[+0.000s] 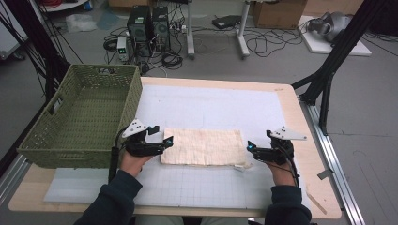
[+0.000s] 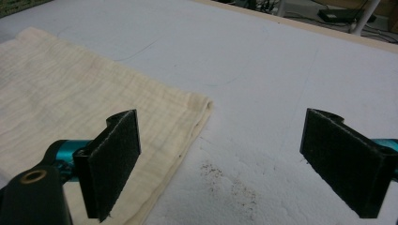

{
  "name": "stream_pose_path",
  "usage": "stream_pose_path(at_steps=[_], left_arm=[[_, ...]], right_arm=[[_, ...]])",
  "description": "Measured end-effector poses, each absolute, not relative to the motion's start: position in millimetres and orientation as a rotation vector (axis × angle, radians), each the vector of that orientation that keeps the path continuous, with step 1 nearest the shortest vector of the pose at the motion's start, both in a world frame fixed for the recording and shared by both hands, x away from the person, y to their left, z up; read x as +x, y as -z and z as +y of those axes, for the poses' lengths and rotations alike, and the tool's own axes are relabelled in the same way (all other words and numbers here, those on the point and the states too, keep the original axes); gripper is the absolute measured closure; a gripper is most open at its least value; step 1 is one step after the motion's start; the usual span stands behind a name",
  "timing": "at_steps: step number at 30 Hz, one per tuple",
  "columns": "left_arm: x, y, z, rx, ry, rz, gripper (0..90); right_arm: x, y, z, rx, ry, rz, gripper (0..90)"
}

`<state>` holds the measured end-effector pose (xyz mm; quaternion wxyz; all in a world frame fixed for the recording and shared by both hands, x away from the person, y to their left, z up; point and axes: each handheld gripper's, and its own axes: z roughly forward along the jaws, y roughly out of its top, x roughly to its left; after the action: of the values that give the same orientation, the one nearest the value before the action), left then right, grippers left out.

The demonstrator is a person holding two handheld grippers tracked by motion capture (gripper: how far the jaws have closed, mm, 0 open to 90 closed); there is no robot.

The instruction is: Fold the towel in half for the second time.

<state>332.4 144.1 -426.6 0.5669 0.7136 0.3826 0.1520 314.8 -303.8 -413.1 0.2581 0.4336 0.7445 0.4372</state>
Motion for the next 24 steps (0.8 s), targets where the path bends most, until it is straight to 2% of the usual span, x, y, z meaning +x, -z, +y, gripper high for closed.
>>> stream_pose_path(at_steps=[24], left_arm=[[342.7,424.8,145.3,1.655,-0.359,0.965,22.1]], right_arm=[[315.0,413.6,-304.1,1.187,-1.215,2.042,12.0]])
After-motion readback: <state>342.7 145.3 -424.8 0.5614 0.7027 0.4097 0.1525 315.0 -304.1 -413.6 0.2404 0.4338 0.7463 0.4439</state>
